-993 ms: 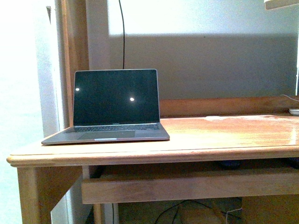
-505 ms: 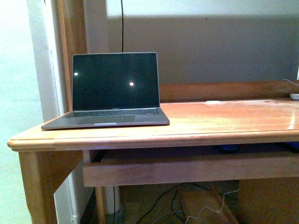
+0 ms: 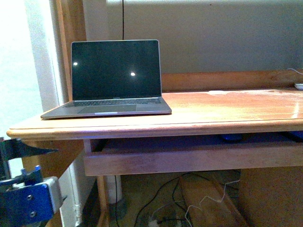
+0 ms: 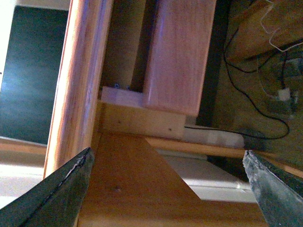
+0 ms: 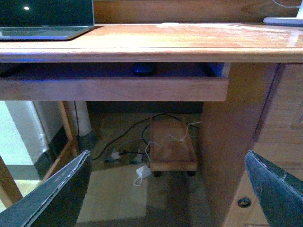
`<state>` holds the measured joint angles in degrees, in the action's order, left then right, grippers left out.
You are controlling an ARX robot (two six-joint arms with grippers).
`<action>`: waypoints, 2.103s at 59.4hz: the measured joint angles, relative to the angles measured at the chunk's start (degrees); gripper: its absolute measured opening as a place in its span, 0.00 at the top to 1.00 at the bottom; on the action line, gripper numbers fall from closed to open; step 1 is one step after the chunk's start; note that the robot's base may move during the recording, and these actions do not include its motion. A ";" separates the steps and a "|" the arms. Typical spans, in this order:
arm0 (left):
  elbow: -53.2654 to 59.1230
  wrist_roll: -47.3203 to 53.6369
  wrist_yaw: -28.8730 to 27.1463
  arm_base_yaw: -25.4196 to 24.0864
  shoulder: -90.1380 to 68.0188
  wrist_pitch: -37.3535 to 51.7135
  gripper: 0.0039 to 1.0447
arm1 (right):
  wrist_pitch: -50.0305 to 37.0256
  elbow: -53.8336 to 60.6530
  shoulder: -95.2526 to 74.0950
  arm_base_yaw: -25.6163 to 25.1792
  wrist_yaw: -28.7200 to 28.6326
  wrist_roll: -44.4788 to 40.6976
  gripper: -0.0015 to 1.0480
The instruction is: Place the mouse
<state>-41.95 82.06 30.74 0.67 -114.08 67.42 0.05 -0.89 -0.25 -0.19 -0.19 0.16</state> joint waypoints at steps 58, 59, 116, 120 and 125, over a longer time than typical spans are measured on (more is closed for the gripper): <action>-18.67 -3.52 -4.39 7.37 -13.35 -16.83 0.07 | 0.00 0.00 0.00 0.00 0.00 0.00 0.07; -18.36 -4.22 -4.46 7.48 -12.70 -17.99 0.07 | 0.00 0.00 0.00 0.00 0.00 -0.02 0.07; 16.31 -93.02 -14.40 11.30 57.64 -40.19 0.18 | 0.00 0.00 0.00 0.00 -0.02 0.00 0.07; 20.37 -89.07 -28.74 11.76 66.86 -45.64 0.28 | 0.00 0.00 0.00 0.00 0.00 0.00 0.07; 24.90 -85.68 -39.82 10.62 75.69 -47.56 0.42 | 1.22 -0.31 -0.70 0.31 0.48 1.07 0.07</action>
<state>-17.06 -3.62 -9.08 11.29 -38.39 19.86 1.28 -1.19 -0.95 0.12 0.30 1.23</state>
